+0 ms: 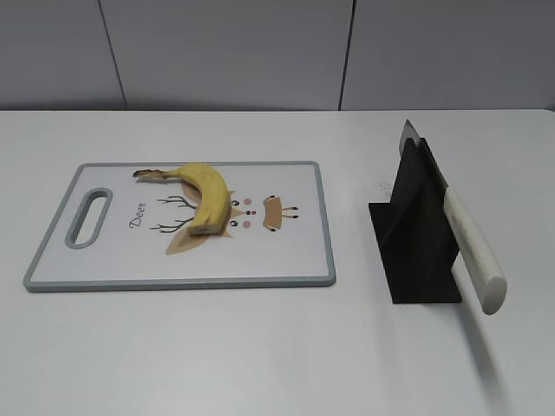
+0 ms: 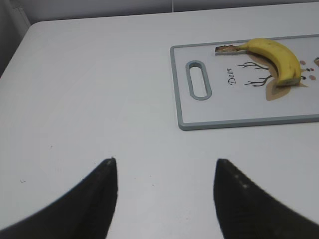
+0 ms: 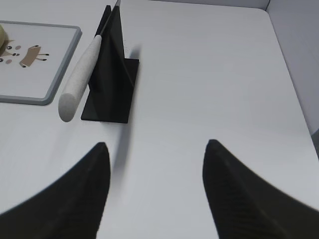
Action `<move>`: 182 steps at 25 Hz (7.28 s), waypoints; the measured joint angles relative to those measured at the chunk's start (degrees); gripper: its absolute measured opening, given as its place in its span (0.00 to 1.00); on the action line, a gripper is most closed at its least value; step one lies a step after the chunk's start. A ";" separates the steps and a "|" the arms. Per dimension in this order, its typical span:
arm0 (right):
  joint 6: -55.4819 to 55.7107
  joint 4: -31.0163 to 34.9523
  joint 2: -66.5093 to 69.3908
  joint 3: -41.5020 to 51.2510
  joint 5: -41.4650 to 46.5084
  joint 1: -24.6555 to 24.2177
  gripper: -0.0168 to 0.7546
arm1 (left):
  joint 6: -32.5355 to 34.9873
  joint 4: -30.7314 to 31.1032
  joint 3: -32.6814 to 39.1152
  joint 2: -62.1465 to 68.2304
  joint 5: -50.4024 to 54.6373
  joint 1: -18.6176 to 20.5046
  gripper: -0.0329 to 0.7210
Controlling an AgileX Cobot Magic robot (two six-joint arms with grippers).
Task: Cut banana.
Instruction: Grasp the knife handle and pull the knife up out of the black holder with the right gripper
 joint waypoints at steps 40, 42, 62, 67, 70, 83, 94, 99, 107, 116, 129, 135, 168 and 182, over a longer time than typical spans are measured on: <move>0.26 1.69 0.00 0.00 0.29 0.00 0.62 | 0.00 0.00 0.00 0.00 0.00 0.00 0.82; 0.41 2.34 0.06 -0.39 1.22 0.00 0.62 | 0.00 0.00 0.00 0.00 -0.04 0.00 0.82; 3.20 3.29 24.99 -11.18 9.88 0.00 0.62 | 0.00 0.01 0.00 0.00 -0.04 0.00 0.82; 4.06 2.25 32.37 -14.94 9.88 0.69 0.58 | 0.00 0.01 0.00 0.00 -0.04 0.00 0.82; 5.17 2.04 36.27 -16.81 9.88 3.24 0.58 | 0.00 0.05 0.00 0.00 -0.04 0.00 0.82; 7.31 1.49 53.12 -24.81 9.88 12.48 0.57 | 0.00 0.00 0.00 0.00 -0.04 0.00 0.82; 14.64 -1.43 69.74 -30.76 9.72 23.72 0.57 | 0.00 0.05 0.00 0.00 -0.04 0.00 0.82; 18.93 -2.28 74.63 -31.06 8.07 26.21 0.57 | 0.00 0.05 0.00 0.00 -0.04 0.00 0.82; 21.00 -2.90 82.24 -31.10 3.89 26.24 0.57 | 0.00 0.00 0.00 0.00 -0.04 0.00 0.82; 21.23 -3.18 86.47 -31.12 0.68 26.24 0.57 | 0.00 0.00 0.00 0.00 -0.06 0.00 0.82; 23.97 -5.07 92.01 -31.12 1.12 26.24 0.51 | 0.00 0.00 0.00 0.00 -0.11 0.00 0.82; 25.57 -4.97 93.38 -31.17 1.18 26.24 0.48 | 0.00 0.05 0.00 0.00 -0.11 0.00 0.82; 31.66 -4.00 83.51 -32.00 1.45 26.12 0.24 | 0.00 0.01 0.00 0.00 -0.12 0.00 0.82; 24.48 -5.18 80.39 -39.11 7.00 26.12 0.24 | 0.00 0.01 0.00 0.00 -0.17 0.00 0.82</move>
